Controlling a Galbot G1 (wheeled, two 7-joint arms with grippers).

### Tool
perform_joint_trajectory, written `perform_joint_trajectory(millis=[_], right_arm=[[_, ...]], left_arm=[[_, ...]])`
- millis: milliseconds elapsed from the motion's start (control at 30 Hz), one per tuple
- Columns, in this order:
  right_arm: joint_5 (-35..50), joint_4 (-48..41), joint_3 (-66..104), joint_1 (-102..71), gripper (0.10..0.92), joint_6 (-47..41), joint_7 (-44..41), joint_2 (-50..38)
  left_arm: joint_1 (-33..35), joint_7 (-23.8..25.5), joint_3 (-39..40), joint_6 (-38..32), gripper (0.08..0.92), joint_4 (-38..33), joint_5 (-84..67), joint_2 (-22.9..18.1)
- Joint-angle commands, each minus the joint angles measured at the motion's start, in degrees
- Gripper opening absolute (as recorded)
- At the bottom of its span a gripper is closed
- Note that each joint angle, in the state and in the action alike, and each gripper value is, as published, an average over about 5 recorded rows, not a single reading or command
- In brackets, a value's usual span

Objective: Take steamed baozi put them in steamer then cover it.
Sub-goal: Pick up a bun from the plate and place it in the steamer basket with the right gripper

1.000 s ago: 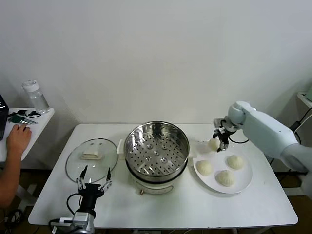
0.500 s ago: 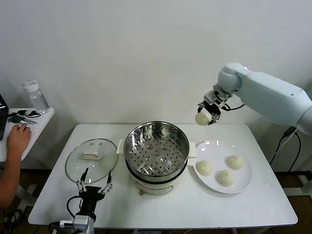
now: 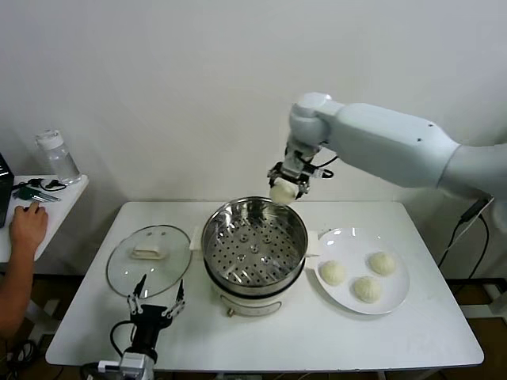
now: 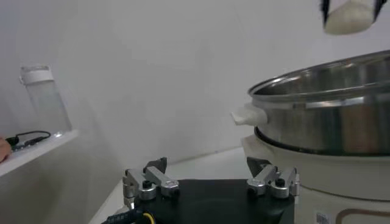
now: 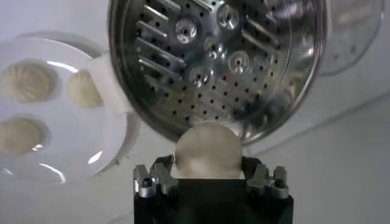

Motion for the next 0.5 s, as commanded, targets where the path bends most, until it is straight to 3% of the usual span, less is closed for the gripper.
perform_joint_trajectory(millis=[33,500], right_arm=[[-7.36,-1.91,0.73,-4.68,0.721,4.76,0.77,5.73],[-13.43,-6.08,2.0,-10.28,0.726,6.83,1.85,7.15]], left_arm=[[0.11,0.01,-0.08,0.0,0.823,-0.08,-0.12,0.27],[-0.16,0.0,0.05,0.15,0.823,0.33,-0.24,0.32]])
